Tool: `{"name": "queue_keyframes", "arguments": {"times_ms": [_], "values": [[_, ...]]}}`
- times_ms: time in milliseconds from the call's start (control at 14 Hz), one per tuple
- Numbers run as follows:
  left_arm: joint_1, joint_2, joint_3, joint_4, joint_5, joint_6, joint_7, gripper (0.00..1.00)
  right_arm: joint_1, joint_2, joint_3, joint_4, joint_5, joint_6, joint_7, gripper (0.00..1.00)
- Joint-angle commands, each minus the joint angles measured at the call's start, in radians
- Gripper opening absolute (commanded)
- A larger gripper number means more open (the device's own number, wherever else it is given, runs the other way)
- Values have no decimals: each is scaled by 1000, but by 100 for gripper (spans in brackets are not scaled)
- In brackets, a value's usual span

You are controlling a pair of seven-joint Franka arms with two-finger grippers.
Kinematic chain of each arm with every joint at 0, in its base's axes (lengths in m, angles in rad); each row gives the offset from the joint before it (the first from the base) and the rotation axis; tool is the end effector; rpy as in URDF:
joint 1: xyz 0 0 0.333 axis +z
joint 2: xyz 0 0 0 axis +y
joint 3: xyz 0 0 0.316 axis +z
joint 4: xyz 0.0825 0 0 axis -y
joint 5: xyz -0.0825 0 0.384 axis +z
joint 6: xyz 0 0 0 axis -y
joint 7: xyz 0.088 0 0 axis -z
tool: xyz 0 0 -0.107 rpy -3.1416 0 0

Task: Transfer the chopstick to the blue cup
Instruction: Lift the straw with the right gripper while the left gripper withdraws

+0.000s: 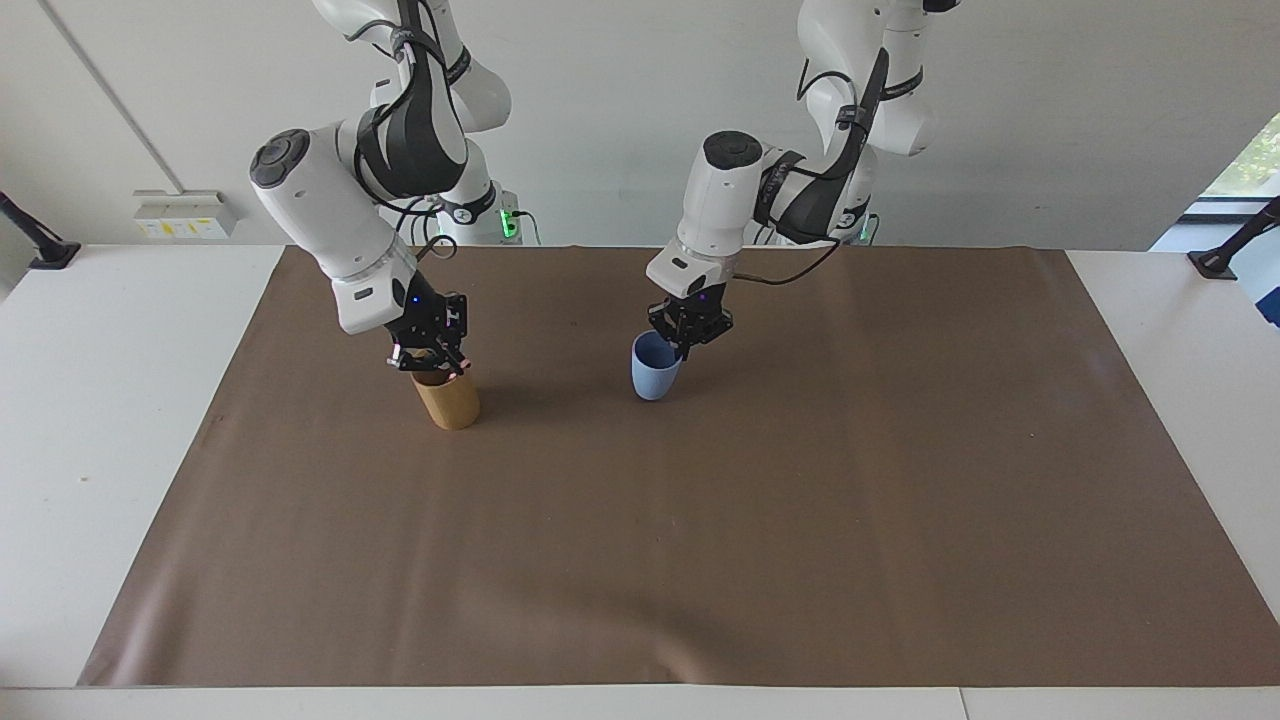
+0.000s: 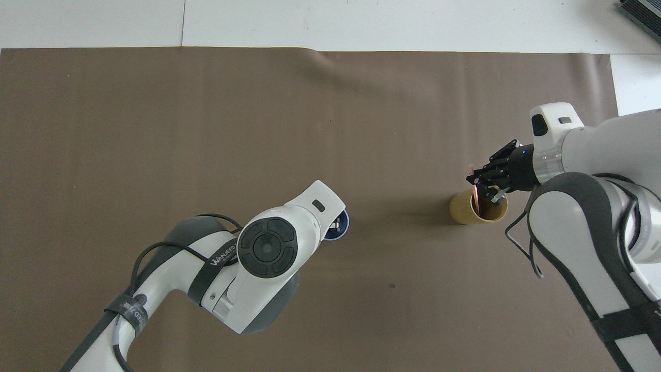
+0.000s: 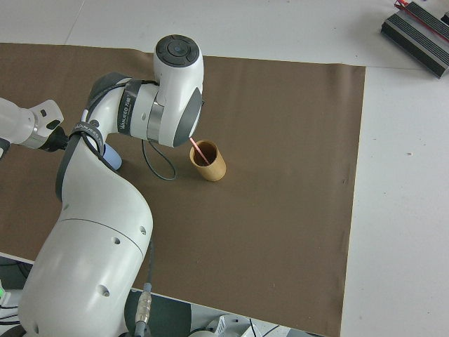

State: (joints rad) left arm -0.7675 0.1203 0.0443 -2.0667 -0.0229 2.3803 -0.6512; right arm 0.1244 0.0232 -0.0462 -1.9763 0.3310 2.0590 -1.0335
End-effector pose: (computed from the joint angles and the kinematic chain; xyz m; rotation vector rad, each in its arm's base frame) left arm 0.4402 -0.3896 0.3942 3.0008 -0.0867 0.2136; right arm 0.5657 0.0618 0.4635 -2.5639 -1.3415 -0.2745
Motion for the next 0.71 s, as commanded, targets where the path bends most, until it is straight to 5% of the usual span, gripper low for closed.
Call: {"name": "queue_keyframes", "arguments": {"times_ms": [0,143,214,286,357,643], "values": [[-19,-2,14,16,18,-33,-13,20,-9,17,5,63,6,-65,96,0],[-18,-1,14,17,18,-32,-10,25,-3,6,3,105,-1,-133,185,0],[-18,-1,15,19,18,-33,-11,46,-3,0,3,120,-12,-164,199,0],[-16,-1,15,19,18,-35,-11,85,-6,-5,3,134,-15,-184,201,0],[-15,-5,17,19,18,-35,-10,100,-6,-20,3,154,-15,-203,214,0],[28,-80,28,17,18,-114,65,100,1,-71,8,253,-15,-298,337,0]]}}
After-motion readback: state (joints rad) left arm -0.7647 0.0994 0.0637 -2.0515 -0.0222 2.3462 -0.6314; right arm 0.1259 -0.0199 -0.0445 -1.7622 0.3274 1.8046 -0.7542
